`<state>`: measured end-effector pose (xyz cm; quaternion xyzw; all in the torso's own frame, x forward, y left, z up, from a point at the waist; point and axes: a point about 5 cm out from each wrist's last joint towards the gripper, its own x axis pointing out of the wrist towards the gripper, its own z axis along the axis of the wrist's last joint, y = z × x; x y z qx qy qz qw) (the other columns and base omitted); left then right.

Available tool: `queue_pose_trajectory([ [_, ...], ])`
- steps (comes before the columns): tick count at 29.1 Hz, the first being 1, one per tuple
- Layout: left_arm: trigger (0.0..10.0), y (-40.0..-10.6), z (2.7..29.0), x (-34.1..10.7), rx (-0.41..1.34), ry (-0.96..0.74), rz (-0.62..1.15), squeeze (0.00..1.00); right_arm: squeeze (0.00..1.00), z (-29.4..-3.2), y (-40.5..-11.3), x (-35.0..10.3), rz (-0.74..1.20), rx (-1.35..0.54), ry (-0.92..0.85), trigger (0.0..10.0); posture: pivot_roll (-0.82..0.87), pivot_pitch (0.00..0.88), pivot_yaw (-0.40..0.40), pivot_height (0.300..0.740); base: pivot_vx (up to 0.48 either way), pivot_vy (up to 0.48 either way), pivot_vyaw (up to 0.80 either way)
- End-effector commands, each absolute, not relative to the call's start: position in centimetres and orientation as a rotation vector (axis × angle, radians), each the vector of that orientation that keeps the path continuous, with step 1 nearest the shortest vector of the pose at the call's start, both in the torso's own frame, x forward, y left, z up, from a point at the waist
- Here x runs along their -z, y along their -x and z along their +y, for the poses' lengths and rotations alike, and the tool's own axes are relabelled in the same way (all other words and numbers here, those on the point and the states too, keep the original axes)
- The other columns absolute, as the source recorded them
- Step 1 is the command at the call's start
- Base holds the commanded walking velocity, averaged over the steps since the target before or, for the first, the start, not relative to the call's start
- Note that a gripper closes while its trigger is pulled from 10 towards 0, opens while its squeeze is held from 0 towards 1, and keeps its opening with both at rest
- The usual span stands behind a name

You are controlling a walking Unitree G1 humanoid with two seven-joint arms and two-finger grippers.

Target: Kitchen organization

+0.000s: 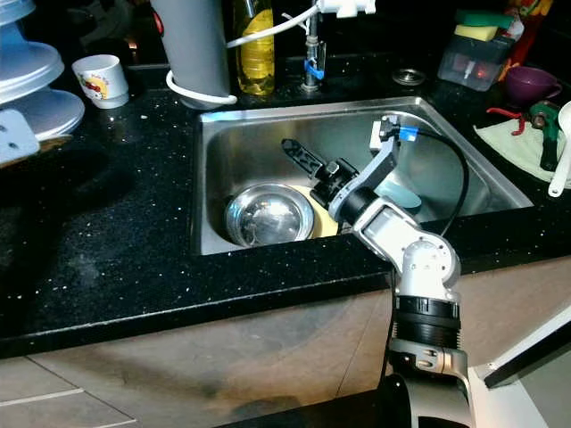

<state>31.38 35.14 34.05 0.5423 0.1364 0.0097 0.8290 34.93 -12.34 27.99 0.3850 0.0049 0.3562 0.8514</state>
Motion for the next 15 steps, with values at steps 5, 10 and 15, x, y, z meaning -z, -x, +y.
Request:
queue_pose_trajectory([
  [5,0.0,-32.5,30.2,-32.3,0.259,-0.733,0.273,0.0,0.0,-12.6,-35.2,-27.8,0.009,-0.73,-0.803,10.0,-0.01,0.155,0.004,0.74,0.0,0.0,0.0],
  [10,0.0,-33.0,26.9,-33.9,0.386,-0.573,0.169,0.0,0.0,-12.8,-35.3,-27.9,0.003,-0.723,-0.799,10.0,-0.02,0.155,0.004,0.74,0.0,0.0,0.0],
  [15,0.0,-32.9,25.1,-34.8,0.444,-0.52,0.124,0.0,0.0,-12.9,-35.4,-28.0,-0.003,-0.719,-0.799,10.0,-0.02,0.154,0.006,0.74,0.0,0.0,0.0],
])
